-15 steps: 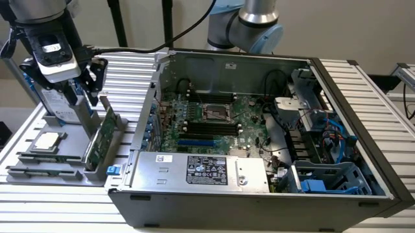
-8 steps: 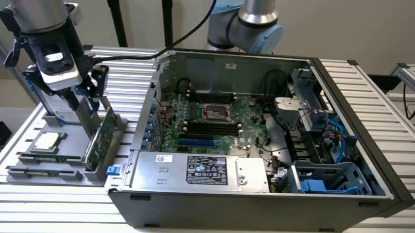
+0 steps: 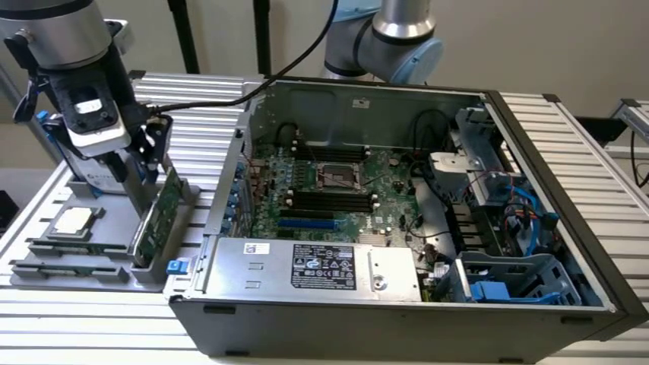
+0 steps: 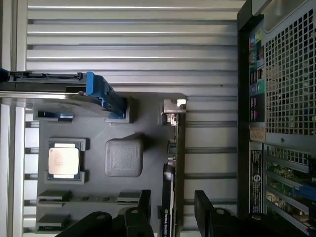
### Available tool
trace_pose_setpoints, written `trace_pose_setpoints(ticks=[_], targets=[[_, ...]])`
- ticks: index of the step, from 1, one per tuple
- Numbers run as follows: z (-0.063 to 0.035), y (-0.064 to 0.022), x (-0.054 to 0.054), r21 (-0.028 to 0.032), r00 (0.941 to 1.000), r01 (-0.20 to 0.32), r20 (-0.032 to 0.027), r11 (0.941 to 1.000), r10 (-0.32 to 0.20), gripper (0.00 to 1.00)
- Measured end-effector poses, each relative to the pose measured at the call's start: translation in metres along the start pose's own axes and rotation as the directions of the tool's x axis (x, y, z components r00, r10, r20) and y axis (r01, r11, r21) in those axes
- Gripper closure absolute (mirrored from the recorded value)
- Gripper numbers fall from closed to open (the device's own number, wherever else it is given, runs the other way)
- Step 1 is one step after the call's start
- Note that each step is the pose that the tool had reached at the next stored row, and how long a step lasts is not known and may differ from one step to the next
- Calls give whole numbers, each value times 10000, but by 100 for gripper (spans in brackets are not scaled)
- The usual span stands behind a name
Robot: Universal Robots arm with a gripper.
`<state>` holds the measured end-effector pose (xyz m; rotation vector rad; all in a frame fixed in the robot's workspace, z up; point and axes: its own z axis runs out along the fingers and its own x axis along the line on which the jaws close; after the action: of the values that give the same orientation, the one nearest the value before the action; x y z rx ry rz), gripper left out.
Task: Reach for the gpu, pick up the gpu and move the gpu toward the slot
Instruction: 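Pick up the gpu and move the gpu toward the slot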
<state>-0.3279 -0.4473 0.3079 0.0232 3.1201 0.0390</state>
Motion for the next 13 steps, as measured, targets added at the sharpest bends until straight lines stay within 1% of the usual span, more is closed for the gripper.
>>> trace_pose_setpoints(ticks=[4, 8, 10, 13], targets=[[73, -5, 2, 1, 10000, -16, 2, 10000, 16, 52], [146, -7, 9, 18, 10000, -42, 5, 10000, 42, 52], [183, -8, 13, 35, 10000, -65, 10, 10000, 65, 52], [233, -10, 14, 86, 10000, -89, 22, 9999, 89, 52]])
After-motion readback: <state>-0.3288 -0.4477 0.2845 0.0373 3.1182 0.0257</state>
